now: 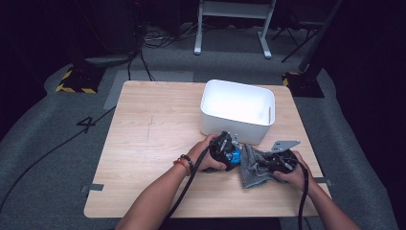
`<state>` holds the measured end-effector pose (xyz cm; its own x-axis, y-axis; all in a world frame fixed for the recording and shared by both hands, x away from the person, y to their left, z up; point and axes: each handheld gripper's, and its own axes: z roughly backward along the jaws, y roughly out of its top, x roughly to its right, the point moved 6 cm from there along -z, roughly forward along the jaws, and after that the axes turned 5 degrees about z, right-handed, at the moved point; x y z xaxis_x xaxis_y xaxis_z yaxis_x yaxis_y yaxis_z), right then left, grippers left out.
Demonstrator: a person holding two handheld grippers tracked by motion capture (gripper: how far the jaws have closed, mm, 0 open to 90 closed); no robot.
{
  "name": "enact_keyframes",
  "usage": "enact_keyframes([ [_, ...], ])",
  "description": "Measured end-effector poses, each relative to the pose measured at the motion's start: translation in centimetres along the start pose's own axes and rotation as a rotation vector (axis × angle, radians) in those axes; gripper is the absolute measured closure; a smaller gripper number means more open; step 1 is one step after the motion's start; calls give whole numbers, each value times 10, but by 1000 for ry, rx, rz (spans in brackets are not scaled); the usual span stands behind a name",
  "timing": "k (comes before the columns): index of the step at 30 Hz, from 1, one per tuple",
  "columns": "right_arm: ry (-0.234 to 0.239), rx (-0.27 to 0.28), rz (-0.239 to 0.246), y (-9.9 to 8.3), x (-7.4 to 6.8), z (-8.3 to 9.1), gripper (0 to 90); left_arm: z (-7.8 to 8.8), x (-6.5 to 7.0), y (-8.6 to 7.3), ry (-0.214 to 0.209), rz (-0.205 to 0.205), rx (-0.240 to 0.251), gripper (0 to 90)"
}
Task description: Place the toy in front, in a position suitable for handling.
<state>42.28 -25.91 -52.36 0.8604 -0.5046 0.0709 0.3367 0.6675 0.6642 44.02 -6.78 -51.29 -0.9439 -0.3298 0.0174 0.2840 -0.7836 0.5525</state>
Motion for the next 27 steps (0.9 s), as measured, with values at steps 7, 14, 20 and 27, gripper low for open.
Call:
enact_keyframes([
  [7,6,-7,4,1,-4,-4,754,29,-1,-7,-5,30,128,242],
  [14,15,60,12,20,-11,-1,765,49,6,-5,0,18,230,241],
  [20,27,170,49,51,-26,12,770,61,12,-4,4,10,297,241],
  [27,29,264,77,79,-35,23,779,69,12,-16,-17,51,379,241],
])
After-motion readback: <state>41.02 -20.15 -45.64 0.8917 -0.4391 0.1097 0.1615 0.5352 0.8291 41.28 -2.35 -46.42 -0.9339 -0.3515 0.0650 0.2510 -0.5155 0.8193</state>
